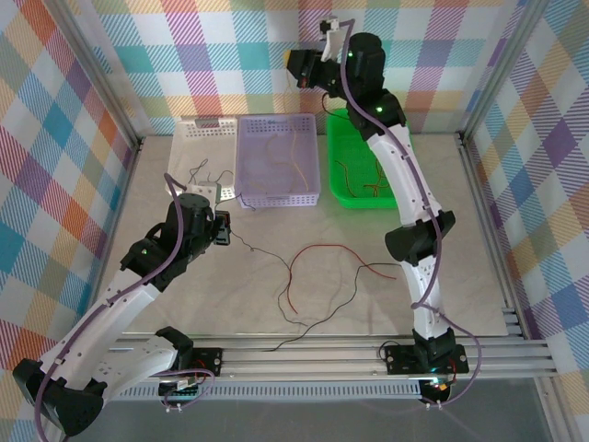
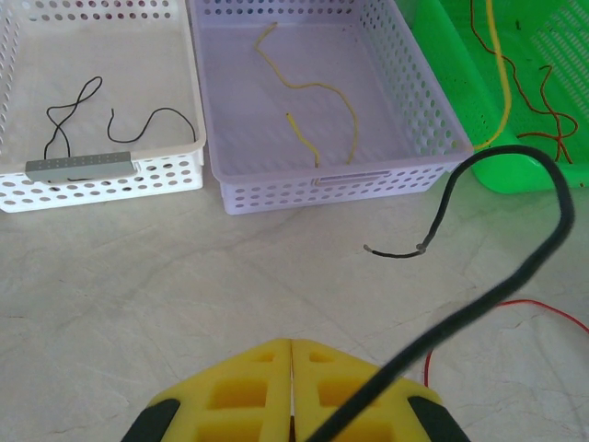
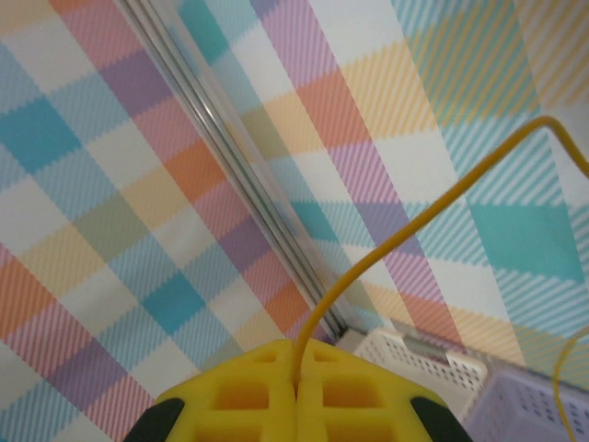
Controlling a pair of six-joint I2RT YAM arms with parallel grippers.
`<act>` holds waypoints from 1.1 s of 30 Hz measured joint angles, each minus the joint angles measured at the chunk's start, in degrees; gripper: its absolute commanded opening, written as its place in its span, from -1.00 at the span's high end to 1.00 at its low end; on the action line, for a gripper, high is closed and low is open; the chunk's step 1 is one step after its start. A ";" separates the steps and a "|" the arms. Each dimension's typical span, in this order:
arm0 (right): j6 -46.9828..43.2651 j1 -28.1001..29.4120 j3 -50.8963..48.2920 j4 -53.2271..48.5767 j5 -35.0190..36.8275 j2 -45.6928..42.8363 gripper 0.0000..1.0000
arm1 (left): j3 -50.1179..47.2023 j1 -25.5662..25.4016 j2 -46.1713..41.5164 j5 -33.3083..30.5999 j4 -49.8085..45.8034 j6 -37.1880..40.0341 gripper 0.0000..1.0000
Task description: Untangle the cables
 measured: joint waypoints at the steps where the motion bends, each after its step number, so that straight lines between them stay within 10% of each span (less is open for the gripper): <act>1: 0.17 -0.04 0.11 0.39 0.00 -0.46 1.00 | -0.02 0.00 0.00 0.02 0.00 0.00 1.00; 33: -1.18 2.69 -10.05 -1.03 -1.55 13.49 1.00 | -0.02 0.00 0.35 0.46 0.00 0.02 1.00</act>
